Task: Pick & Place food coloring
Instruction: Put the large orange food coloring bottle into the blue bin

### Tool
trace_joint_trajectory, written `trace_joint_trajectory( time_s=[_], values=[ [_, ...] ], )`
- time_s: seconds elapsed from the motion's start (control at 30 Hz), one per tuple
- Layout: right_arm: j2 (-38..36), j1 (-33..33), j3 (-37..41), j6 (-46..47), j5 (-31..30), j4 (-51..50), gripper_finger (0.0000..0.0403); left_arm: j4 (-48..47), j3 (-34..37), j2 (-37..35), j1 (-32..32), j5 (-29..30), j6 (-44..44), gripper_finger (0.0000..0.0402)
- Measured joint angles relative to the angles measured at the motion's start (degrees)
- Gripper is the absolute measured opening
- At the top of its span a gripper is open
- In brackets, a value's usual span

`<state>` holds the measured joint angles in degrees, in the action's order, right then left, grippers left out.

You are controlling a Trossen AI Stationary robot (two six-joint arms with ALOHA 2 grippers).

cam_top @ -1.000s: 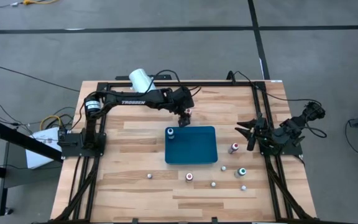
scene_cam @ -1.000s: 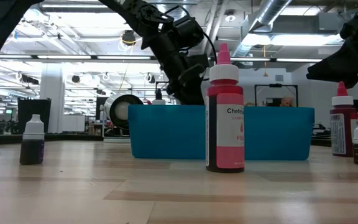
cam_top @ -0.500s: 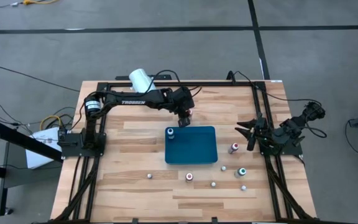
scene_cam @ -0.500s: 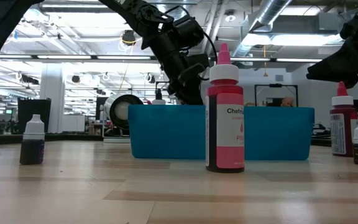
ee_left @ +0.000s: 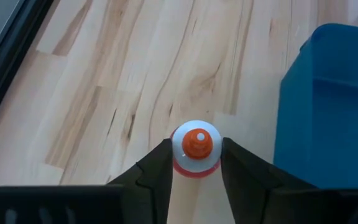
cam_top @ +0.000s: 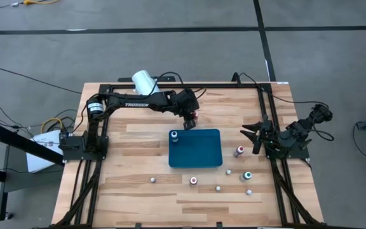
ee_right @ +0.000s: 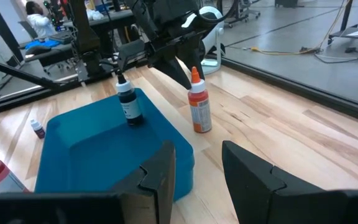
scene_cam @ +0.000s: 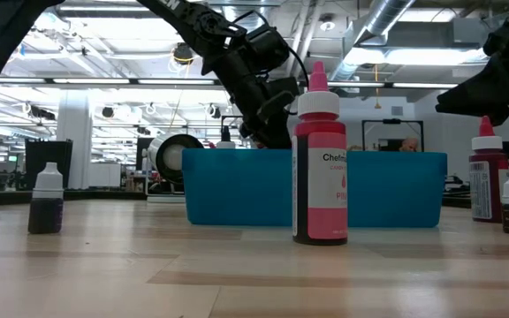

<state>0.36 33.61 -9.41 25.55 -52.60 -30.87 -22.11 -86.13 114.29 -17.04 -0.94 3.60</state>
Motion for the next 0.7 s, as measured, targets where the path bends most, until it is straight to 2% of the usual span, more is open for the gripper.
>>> trace_joint_trajectory(
  time_s=[0.37,0.7],
  values=[
    [0.0,0.0,0.0,0.0,0.0,0.0,0.012,0.9,-0.7,0.2,-0.1,0.1,-0.2,0.0095],
    [0.0,0.0,0.0,0.0,0.0,0.0,0.012,-2.1,-3.7,0.4,-1.3,-0.3,-1.1,0.0098]
  ],
)
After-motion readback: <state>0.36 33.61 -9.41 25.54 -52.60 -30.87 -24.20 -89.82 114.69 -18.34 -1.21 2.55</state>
